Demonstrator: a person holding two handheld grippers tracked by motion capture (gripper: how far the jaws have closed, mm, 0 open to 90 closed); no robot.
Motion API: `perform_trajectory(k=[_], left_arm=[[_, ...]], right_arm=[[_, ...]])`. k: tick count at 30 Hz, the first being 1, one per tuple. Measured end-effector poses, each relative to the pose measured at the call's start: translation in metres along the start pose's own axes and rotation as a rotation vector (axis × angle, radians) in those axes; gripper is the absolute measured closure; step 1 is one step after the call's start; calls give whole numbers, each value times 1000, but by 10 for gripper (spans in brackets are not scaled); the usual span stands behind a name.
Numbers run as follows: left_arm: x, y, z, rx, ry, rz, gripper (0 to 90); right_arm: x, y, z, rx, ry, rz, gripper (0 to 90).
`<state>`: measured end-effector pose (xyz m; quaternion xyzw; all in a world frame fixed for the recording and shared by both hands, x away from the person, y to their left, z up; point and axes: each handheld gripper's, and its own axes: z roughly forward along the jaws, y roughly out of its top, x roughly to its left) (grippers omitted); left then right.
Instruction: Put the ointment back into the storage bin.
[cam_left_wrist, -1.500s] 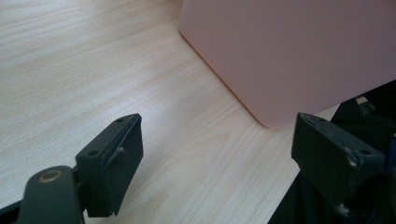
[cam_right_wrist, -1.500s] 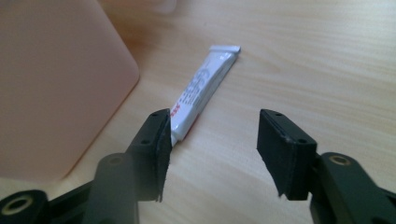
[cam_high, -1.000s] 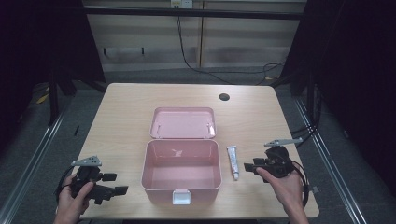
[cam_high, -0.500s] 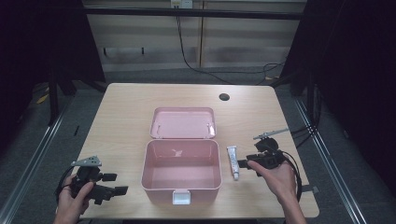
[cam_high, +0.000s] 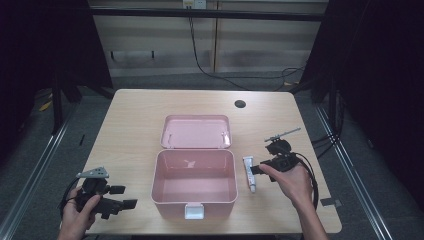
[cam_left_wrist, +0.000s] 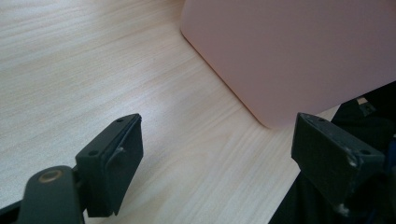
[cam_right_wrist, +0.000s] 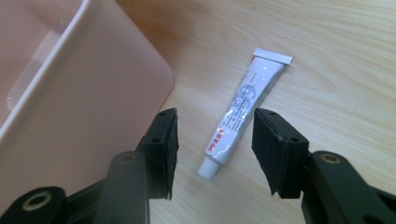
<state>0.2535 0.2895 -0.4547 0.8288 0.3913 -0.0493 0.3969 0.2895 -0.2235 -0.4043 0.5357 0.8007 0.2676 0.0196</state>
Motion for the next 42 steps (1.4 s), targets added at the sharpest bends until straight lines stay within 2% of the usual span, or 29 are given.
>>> perform_trajectory(k=[5, 11, 14, 18, 26, 27, 31, 32, 42], left_arm=[[0, 0, 1, -3, 0, -4, 167], [0, 0, 1, -2, 1, -4, 167], [0, 0, 1, -4, -3, -6, 168], [1, 1, 1, 2, -2, 4, 168], [1, 0, 1, 2, 1, -1, 167], [1, 0, 1, 2, -2, -5, 167], [0, 0, 1, 2, -1, -2, 167], [0, 0, 1, 3, -4, -1, 167], [1, -1, 2, 6, -3, -5, 168]], right_arm=[[1, 8, 4, 66, 3, -11, 531], [-2, 14, 10, 97, 5, 5, 567], [-6, 18, 16, 122, 6, 16, 614], [-5, 19, 21, 155, 9, 24, 614], [-9, 23, 34, 228, 2, 39, 621], [-9, 25, 38, 253, -1, 43, 626], [-9, 27, 42, 278, -6, 48, 631], [-8, 28, 45, 298, -19, 48, 640], [-10, 33, 61, 367, -53, 68, 654]])
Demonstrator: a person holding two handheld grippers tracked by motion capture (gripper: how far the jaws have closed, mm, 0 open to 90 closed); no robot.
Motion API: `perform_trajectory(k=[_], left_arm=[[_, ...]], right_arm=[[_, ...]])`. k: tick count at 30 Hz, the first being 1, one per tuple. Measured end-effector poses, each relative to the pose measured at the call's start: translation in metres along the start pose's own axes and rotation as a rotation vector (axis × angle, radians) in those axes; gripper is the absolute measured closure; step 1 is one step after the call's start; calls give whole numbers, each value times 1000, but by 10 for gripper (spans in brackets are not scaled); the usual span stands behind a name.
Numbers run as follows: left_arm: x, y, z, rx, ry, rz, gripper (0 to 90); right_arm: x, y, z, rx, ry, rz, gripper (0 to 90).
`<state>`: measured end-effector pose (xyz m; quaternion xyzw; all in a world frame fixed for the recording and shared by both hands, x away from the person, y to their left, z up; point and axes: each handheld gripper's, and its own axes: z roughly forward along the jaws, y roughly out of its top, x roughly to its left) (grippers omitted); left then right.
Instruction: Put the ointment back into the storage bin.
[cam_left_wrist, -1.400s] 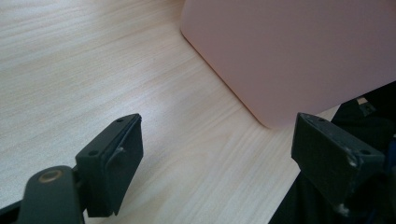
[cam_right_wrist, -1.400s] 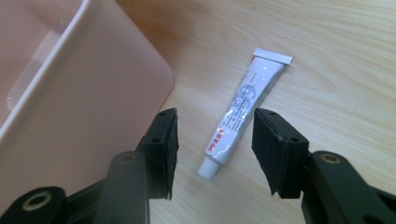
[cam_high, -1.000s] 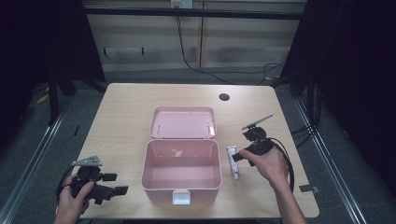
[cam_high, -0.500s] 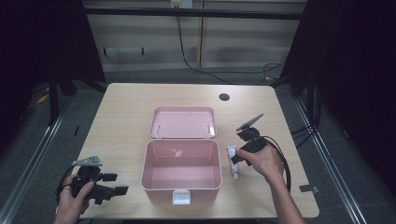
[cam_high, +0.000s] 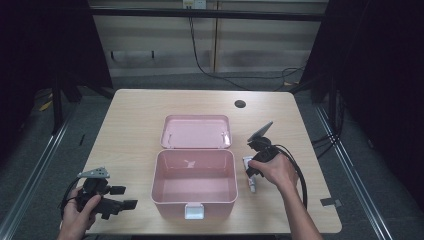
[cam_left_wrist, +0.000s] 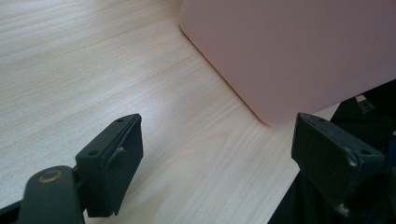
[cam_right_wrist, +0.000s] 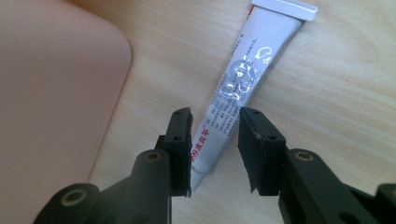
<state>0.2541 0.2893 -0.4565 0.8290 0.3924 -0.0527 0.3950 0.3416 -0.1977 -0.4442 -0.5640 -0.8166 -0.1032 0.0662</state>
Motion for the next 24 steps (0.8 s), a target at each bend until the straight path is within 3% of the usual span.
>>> perform_trajectory(k=[10, 24], left_arm=[[0, 0, 0, 0, -3, -4, 167], [0, 0, 0, -2, -2, -2, 167]], right_arm=[[-1, 4, 10, 34, -21, 28, 645], [2, 7, 23, 65, -66, 20, 673]])
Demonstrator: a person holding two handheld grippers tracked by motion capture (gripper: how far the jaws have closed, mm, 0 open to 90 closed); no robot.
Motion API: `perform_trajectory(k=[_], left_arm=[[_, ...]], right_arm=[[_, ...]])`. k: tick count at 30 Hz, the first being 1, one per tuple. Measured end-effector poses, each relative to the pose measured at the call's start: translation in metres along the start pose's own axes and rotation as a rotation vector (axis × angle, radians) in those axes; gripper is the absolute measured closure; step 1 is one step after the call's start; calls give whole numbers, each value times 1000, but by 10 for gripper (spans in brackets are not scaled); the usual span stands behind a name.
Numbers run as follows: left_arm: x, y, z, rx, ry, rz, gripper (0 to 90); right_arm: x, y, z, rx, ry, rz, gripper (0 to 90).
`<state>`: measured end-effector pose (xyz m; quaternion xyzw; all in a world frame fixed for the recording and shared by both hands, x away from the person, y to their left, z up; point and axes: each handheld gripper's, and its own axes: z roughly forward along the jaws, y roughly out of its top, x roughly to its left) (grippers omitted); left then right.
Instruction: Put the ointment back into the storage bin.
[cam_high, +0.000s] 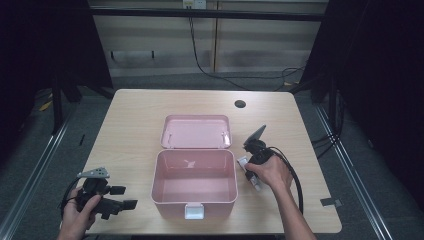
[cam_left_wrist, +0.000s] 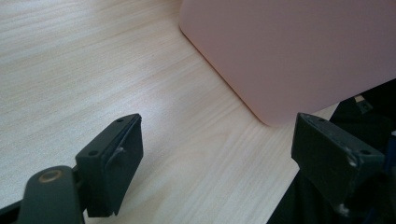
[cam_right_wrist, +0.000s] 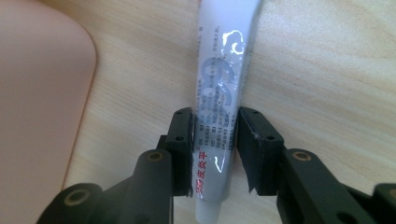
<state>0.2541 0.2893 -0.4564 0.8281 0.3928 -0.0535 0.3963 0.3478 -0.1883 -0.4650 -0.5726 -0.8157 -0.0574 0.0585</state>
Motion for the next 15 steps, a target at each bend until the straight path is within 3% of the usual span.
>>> perform_trajectory(k=[15], left_arm=[[0, 0, 0, 3, -3, -1, 167]], right_arm=[[4, -1, 3, -5, -35, -39, 700]])
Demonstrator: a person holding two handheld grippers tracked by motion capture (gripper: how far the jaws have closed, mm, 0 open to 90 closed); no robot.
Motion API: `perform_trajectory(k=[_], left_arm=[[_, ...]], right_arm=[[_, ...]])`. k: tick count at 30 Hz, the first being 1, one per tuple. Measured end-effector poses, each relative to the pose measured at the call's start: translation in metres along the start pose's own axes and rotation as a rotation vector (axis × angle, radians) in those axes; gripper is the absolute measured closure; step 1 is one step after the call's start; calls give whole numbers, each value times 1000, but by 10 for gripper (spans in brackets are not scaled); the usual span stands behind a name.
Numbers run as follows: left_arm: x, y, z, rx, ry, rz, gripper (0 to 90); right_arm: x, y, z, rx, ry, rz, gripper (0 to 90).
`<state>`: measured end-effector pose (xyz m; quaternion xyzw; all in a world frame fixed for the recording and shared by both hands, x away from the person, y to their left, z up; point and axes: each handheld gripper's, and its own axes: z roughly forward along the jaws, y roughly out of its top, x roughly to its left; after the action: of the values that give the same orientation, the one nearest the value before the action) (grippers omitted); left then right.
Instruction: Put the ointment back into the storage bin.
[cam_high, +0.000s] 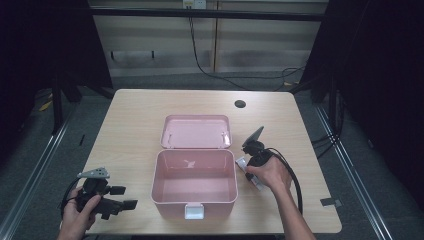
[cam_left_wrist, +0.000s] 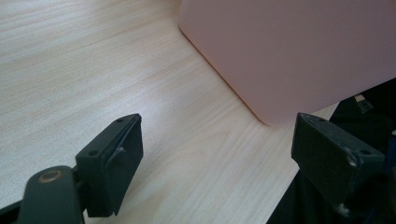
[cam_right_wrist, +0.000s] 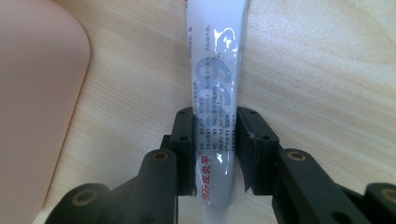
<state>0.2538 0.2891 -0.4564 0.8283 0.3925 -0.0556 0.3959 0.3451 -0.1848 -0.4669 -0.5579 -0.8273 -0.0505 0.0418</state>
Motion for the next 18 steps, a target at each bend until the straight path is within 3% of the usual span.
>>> perform_trajectory(k=[9, 10, 18], left_arm=[[1, 0, 0, 3, 5, 7, 167], [1, 0, 0, 2, 3, 8, 167], [0, 0, 0, -2, 4, 2, 167]], right_arm=[[-5, -5, -5, -12, 13, -4, 718], [-4, -6, -7, -15, 33, -10, 718], [-2, -7, -20, -30, 38, -45, 718]])
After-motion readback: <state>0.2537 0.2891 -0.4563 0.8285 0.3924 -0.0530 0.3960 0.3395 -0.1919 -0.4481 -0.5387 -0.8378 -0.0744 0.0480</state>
